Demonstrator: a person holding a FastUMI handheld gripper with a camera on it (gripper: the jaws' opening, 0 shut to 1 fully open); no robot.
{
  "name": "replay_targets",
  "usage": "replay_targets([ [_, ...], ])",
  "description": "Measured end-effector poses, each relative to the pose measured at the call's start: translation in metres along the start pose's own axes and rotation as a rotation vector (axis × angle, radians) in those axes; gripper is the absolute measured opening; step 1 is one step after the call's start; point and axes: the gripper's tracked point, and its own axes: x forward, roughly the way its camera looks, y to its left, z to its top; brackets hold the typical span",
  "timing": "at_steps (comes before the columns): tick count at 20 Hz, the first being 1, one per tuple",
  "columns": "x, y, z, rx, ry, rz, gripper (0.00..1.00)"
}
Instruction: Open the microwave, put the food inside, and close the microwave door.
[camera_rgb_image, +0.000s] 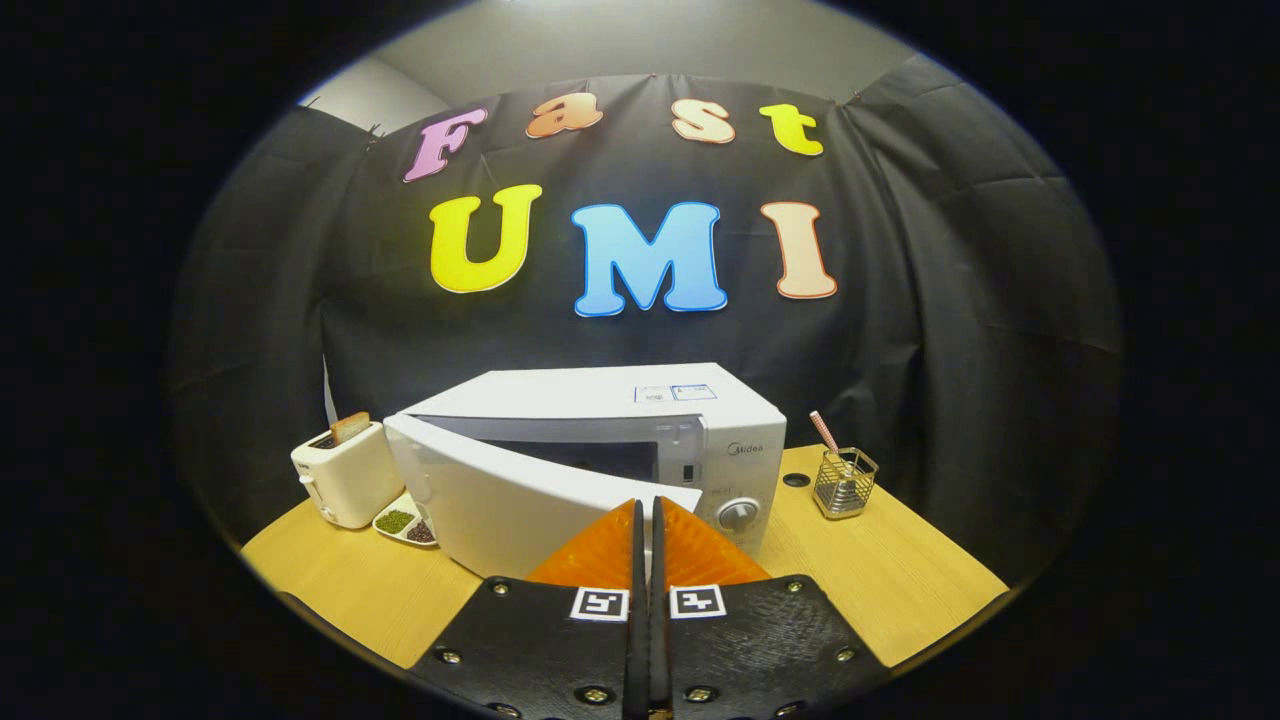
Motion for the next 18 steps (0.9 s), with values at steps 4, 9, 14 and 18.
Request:
replay_targets([
  [4, 0.026, -0.011, 0.005, 0.024, -0.005, -0.011, 0.01],
  [9, 0.061, -0.019, 0.011, 0.028, -0.013, -0.021, 0.01],
  [14, 0.093, -0.025, 0.006, 0.021, 0.000, -0.018, 0.01],
  [18, 0.109, -0.027, 0.000, 0.035, 0.028, -0.012, 0.01],
])
